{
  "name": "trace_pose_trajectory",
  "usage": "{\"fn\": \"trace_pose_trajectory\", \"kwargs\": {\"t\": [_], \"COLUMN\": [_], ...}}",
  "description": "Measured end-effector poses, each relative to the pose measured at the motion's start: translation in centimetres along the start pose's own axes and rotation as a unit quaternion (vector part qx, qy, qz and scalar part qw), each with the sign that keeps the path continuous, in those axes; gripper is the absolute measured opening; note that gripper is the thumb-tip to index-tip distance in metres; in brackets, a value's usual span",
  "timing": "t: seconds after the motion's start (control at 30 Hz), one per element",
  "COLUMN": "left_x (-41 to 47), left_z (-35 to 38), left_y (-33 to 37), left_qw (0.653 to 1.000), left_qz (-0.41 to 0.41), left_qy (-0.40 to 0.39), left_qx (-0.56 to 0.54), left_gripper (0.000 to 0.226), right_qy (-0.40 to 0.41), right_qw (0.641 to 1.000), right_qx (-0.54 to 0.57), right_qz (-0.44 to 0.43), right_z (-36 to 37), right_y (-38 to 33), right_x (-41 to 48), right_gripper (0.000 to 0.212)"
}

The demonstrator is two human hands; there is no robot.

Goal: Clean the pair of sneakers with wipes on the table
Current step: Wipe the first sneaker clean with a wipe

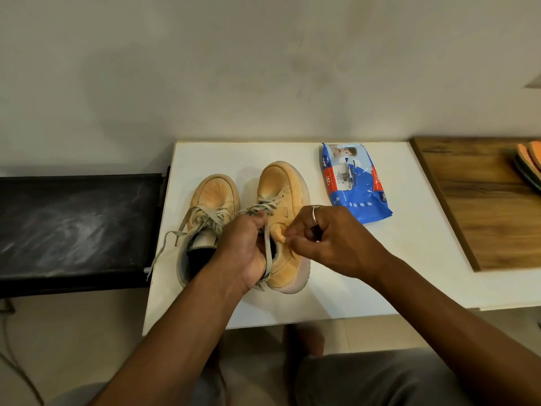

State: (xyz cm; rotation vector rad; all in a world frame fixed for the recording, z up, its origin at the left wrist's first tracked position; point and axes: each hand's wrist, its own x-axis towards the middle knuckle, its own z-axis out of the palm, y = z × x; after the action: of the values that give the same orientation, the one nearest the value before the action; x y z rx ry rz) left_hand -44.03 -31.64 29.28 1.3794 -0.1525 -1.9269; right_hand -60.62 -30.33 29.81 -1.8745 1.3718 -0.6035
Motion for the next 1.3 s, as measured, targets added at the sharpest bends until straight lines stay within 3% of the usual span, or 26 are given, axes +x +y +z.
{"fn": "trace_pose_trajectory", "kwargs": {"t": [0.1,0.27,0.4,0.57,0.67,0.73,0.87,1.0,1.3], "left_x": [0.2,0.1,0.1,0.1,0.5,0.7,1.0,1.4,1.1], "left_z": [-0.1,0.0,0.0,0.0,-0.1,-0.1,-0.2,-0.2,0.4], "left_y": [-0.1,-0.4,-0.3,-0.3,-0.7,-1.1,-1.3,-1.4,-1.6], "left_qw": [1.0,1.0,1.0,1.0,0.999,0.997,0.993,0.987,0.975], "left_qz": [0.008,-0.004,0.006,0.014,0.031,0.041,0.056,0.072,0.121], "left_qy": [0.008,0.007,0.01,-0.025,-0.041,-0.043,-0.016,0.02,0.03], "left_qx": [0.004,-0.007,-0.007,0.001,0.015,0.039,0.102,0.143,0.184], "left_gripper": [0.031,0.031,0.028,0.029,0.032,0.035,0.046,0.039,0.039], "right_qy": [0.06,0.002,0.062,-0.027,0.057,0.069,0.014,0.082,0.125], "right_qw": [0.995,1.0,0.996,1.0,0.996,0.994,0.999,0.993,0.973], "right_qx": [-0.045,0.012,-0.048,-0.005,-0.052,-0.052,-0.019,-0.064,-0.195], "right_qz": [0.065,0.008,0.04,-0.01,0.041,0.062,0.036,0.049,-0.026], "right_z": [-0.4,-0.6,-1.0,-0.5,-0.7,-0.8,-0.4,-0.1,-0.5], "right_y": [0.9,0.1,0.8,0.4,1.2,1.7,1.2,1.5,1.4], "right_x": [0.6,-0.3,0.2,-0.4,0.3,0.4,0.1,1.2,6.9], "right_gripper": [0.013,0.005,0.01,0.007,0.01,0.011,0.001,0.008,0.02]}}
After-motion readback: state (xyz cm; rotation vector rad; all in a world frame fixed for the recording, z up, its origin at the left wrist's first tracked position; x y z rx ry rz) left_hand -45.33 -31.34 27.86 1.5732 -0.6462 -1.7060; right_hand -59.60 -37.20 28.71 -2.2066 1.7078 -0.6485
